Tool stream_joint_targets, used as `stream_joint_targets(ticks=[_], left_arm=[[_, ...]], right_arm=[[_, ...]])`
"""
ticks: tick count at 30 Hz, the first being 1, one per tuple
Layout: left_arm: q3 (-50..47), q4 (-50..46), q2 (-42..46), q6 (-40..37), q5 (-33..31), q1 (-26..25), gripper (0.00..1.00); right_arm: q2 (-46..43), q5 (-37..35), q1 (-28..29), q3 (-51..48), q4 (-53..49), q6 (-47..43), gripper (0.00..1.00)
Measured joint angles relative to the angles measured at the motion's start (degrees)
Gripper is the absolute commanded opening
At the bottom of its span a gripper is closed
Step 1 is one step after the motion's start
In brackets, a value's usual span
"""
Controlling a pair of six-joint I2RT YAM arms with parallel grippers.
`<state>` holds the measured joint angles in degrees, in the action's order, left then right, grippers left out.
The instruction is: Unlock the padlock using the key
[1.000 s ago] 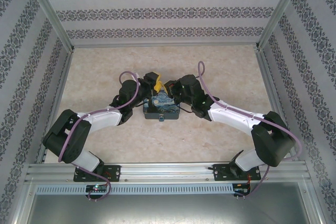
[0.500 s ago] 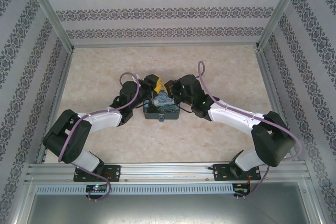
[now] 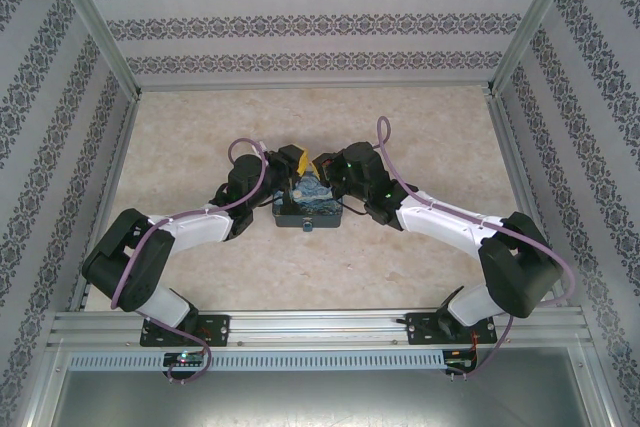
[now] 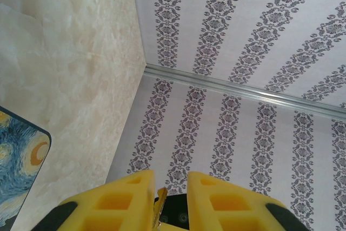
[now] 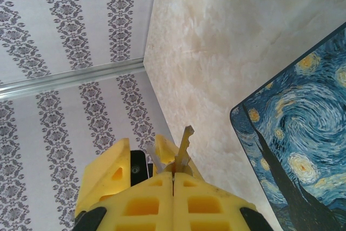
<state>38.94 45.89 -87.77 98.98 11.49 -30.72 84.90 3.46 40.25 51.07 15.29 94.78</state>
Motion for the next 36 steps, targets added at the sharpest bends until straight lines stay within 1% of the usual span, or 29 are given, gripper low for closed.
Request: stream_joint_targets(ticks=[2, 3, 8, 10, 12, 23, 29, 36], left_arm=[[-0.1, 0.0, 0.0, 0.0, 0.0, 0.0, 0.19], [-0.2, 0.0, 0.0, 0.0, -0.1, 0.0, 0.21], [-0.3, -0.3, 0.0, -1.1, -0.4, 0.0, 0.42], [-0.6, -0.4, 0.0, -1.4, -0.8, 0.0, 0.46], [-1.0, -0.6, 0.0, -1.5, -1.2, 0.0, 0.49], [-1.5, -0.6, -0.4, -1.7, -1.3, 0.0, 0.5], [-1.4, -0.6, -1.1, -1.9, -1.3, -0.1, 0.45], [-1.4, -0.5, -1.5, -1.9, -1.3, -0.5, 0.44]], right_arm=[[0.0, 0.0, 0.0, 0.0, 0.0, 0.0, 0.0], [0.0, 0.0, 0.0, 0.0, 0.0, 0.0, 0.0], [0.0, 0.0, 0.0, -0.1, 0.2, 0.0, 0.0], [0.0, 0.0, -0.3, -0.3, 0.4, 0.0, 0.0], [0.0, 0.0, -0.4, -0.3, 0.4, 0.0, 0.0], [-0.5, 0.1, -0.3, -0.3, 0.5, 0.0, 0.0], [-0.5, 0.1, -0.2, -0.3, 0.8, 0.0, 0.0], [-0.5, 0.5, 0.4, -0.3, 0.9, 0.0, 0.0]])
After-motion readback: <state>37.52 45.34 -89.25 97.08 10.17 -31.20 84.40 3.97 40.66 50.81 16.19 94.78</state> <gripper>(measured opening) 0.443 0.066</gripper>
